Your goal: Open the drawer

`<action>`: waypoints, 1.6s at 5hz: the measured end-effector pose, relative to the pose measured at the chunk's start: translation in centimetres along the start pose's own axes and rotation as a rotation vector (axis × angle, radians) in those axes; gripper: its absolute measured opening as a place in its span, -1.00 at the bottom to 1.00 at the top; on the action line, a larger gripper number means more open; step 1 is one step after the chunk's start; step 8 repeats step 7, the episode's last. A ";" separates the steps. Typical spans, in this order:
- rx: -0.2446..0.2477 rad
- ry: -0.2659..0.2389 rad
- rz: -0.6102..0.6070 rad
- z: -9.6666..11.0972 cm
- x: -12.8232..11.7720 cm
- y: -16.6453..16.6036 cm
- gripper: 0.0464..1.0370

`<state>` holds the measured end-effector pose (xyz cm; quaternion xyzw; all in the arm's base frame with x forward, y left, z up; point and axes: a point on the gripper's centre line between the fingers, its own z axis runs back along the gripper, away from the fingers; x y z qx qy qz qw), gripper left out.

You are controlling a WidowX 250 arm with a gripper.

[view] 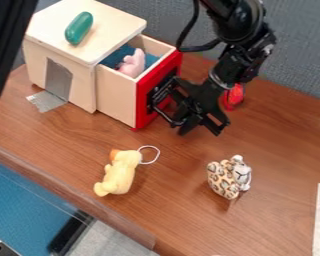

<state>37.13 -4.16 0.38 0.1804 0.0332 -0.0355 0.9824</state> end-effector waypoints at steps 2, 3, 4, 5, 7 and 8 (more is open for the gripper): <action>-0.012 -0.036 -0.041 2.0 0.8 -1.6 -0.24; -0.016 -0.032 -0.044 2.0 0.6 -2.2 0.39; -0.038 -0.045 -0.041 2.6 0.1 -2.1 0.89; -0.106 -0.089 -0.014 4.9 -0.2 -1.6 0.93; -0.199 -0.145 0.058 8.5 -0.8 0.7 0.93; -0.199 -0.145 0.058 8.5 -0.8 0.7 0.93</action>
